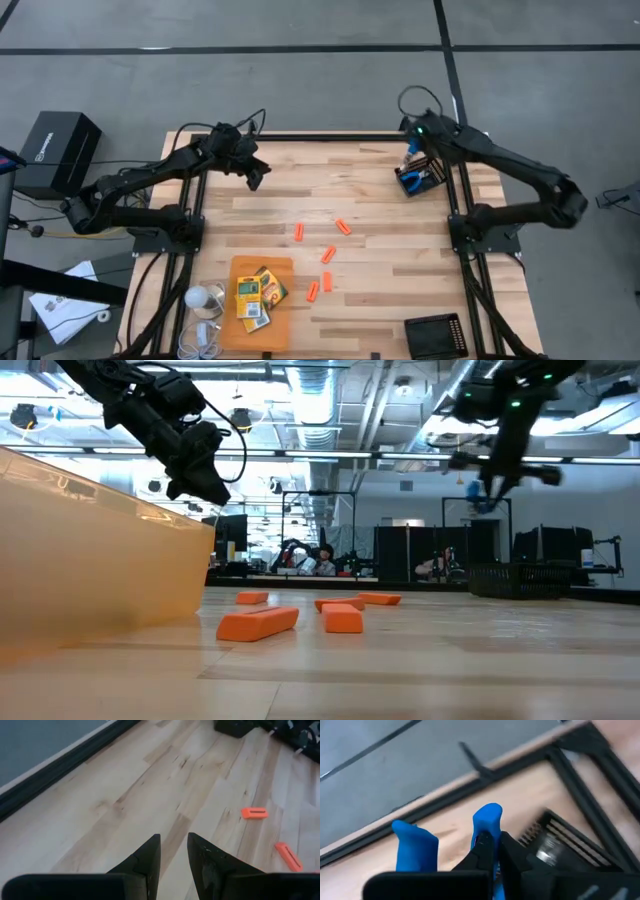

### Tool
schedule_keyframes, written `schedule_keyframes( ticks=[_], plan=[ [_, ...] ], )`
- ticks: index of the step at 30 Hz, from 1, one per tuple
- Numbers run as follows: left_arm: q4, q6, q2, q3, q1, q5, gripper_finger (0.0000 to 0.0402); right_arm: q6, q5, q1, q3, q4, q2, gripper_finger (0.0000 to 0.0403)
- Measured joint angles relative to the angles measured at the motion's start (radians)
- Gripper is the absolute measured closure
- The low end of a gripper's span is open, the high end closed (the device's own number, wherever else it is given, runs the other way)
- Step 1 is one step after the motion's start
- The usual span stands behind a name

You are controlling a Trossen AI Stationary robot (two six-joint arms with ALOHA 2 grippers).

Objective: Pick & Place School Supplies
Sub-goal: Put the blue hole puncher into the top black bin

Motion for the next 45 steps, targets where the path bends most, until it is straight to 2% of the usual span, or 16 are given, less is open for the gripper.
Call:
schedule_keyframes(
  ticks=[4,8,20,33,45],
  plan=[
    [0.008,0.001,0.000,0.000,0.000,0.030,0.0310,0.168,0.030,0.027,-0.078,-0.057,-0.085,0.0403],
    [0.012,-0.001,0.000,0.000,0.005,0.096,0.0310,0.324,0.078,0.077,-0.119,-0.081,-0.116,0.0403],
    [0.021,0.034,0.000,0.000,0.030,0.145,0.0310,0.528,0.061,0.177,-0.154,-0.170,-0.007,0.0403],
    [0.019,0.032,0.000,0.000,0.116,0.223,0.0310,0.557,0.068,0.150,-0.154,-0.196,0.045,0.0403],
    [0.019,0.027,0.000,0.000,0.194,0.222,0.0310,0.423,0.073,0.058,-0.154,-0.195,0.042,0.0403]
  ],
)
